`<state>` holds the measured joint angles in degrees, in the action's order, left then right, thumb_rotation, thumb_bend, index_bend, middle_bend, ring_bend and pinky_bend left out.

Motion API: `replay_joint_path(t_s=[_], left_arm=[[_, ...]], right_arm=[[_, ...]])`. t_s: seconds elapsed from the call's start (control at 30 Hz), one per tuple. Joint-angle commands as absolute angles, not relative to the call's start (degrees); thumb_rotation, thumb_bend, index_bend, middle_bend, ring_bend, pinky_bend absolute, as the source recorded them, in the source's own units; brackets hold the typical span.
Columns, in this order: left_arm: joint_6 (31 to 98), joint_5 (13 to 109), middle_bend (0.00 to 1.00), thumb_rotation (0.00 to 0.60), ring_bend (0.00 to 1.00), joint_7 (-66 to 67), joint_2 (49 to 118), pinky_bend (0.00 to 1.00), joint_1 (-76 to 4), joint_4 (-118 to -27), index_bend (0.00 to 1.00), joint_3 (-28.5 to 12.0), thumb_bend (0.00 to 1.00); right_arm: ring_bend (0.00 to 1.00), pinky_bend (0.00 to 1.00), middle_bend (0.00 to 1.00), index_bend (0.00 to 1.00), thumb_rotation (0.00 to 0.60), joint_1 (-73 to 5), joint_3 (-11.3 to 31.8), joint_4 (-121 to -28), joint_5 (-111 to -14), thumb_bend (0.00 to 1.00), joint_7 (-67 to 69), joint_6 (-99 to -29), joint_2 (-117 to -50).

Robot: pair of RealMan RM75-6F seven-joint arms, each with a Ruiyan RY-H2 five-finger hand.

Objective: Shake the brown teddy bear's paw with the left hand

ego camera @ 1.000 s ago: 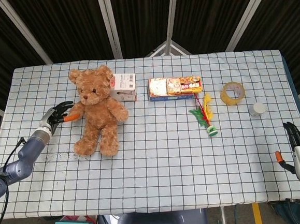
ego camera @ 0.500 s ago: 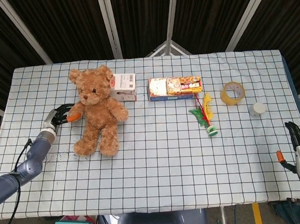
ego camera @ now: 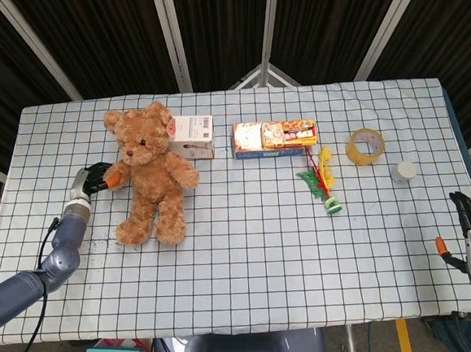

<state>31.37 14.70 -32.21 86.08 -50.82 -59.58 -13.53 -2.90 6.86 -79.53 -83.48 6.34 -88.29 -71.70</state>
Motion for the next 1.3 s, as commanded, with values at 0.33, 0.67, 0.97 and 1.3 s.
replay_joint_path(t_s=[0.33, 0.67, 0.97, 1.3], left_arm=[[35.1, 6.5, 0.50, 0.600, 0.07, -23.0, 86.0, 0.12, -52.4, -62.6, 0.49, -16.1, 0.54], [35.5, 5.3, 0.50, 0.600, 0.07, -18.1, 86.4, 0.12, -51.5, -63.7, 0.49, -16.8, 0.53], [38.3, 6.4, 0.50, 0.600, 0.07, -15.7, 86.2, 0.12, -52.0, -65.6, 0.49, -20.2, 0.53], [39.9, 3.7, 0.50, 0.600, 0.07, -11.8, 86.3, 0.12, -50.7, -65.4, 0.49, -21.0, 0.53]], right_arm=[[0.24, 0.06, 0.12, 0.09, 0.600, -2.8, 6.9, -79.6, -83.6, 0.37, 6.2, -88.5, -71.7], [0.24, 0.06, 0.12, 0.09, 0.600, -2.8, 6.8, -79.6, -83.6, 0.37, 6.1, -88.4, -71.7], [0.24, 0.06, 0.12, 0.08, 0.600, -2.9, 6.9, -79.6, -83.6, 0.37, 6.2, -88.3, -71.7], [0.24, 0.06, 0.12, 0.09, 0.600, -2.8, 6.9, -79.6, -83.7, 0.37, 6.2, -88.5, -71.7]])
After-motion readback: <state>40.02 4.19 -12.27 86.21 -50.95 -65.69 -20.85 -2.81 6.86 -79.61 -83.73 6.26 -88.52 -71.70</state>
